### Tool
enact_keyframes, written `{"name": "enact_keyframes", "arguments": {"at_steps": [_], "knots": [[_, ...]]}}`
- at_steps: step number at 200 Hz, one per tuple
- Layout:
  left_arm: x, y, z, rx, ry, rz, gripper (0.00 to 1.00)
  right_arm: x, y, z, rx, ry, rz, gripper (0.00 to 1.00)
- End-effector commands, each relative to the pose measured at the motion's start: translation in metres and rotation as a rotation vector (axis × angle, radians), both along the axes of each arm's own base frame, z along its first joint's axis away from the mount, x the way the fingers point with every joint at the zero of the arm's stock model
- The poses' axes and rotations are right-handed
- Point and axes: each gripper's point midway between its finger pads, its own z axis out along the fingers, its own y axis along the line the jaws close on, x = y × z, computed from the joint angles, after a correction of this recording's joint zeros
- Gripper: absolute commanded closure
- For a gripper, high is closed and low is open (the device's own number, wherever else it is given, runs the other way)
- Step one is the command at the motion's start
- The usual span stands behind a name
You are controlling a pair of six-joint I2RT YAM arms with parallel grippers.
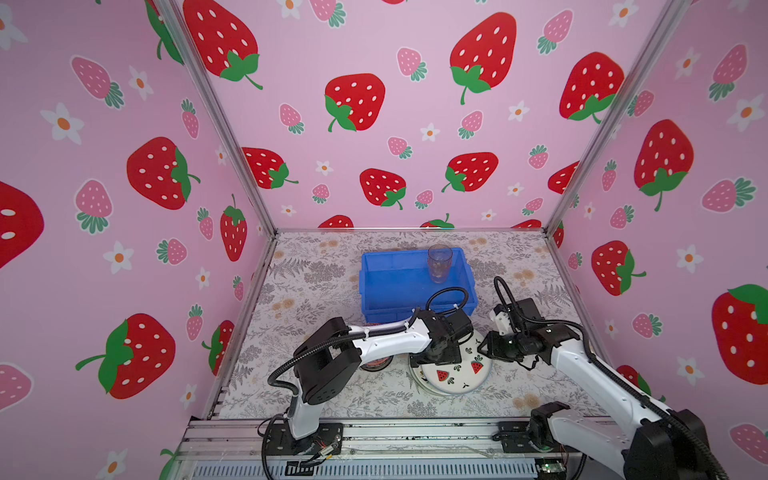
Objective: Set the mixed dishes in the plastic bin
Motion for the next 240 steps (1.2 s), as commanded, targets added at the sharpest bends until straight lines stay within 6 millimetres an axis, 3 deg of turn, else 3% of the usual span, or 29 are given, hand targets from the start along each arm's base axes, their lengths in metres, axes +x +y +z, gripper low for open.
{"name": "enact_keyframes", "arguments": {"at_steps": [1, 56, 156, 240], "knots": [[0.004, -0.014, 0.008, -0.049, -0.022, -0.009, 0.05, 0.007, 0.015, 0.024, 0.093, -0.042, 0.021, 0.69], [0.004, -0.014, 0.009, -0.053, -0.025, -0.007, 0.05, 0.005, 0.027, 0.027, 0.179, -0.031, 0.030, 0.73], [0.007, -0.010, 0.017, -0.064, -0.045, 0.008, 0.05, 0.007, 0.024, 0.031, 0.199, -0.041, 0.011, 0.85], [0.017, 0.004, 0.052, -0.098, -0.110, 0.029, 0.05, 0.010, 0.022, 0.041, 0.202, -0.063, 0.018, 0.95]]}}
